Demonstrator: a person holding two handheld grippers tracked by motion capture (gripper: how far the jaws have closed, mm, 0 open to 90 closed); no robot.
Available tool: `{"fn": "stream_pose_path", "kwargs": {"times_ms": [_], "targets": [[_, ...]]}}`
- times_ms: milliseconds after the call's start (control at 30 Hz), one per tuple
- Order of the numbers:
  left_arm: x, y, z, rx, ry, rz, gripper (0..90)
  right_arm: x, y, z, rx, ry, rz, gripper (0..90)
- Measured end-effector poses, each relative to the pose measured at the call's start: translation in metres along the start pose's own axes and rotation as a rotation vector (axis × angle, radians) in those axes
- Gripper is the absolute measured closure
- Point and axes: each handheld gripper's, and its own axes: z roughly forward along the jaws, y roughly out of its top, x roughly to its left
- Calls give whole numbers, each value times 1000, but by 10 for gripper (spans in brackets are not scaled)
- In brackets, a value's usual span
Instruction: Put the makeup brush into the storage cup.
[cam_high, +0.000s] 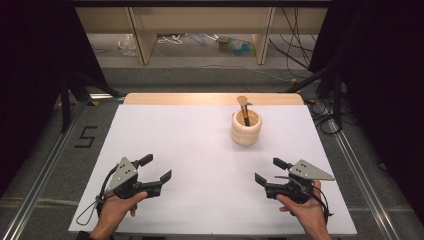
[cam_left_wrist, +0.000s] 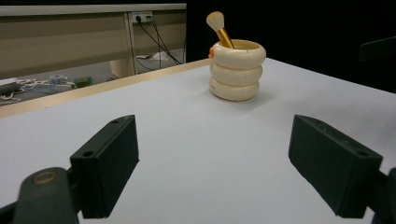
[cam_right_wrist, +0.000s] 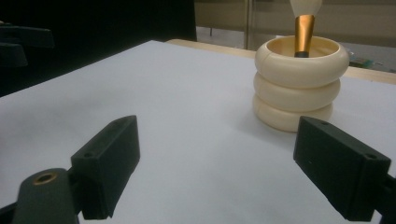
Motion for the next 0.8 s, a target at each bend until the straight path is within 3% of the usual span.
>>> {"fn": "stream_pose_path", "kwargs": {"times_ms": [267, 500, 567, 800], "targets": [[1, 0, 0, 4, 1, 12, 160, 4, -4, -8, 15, -21, 13, 156], [0, 0, -1, 3, 3, 8, 160, 6, -5, -11, 5, -9, -5, 156], [0, 0, -1, 3, 3, 8, 160, 7, -5, -12, 14, -14, 13, 156], [0, 0, -1, 3, 2, 11, 160, 4, -6, -13, 7, -21, -5, 156]]}}
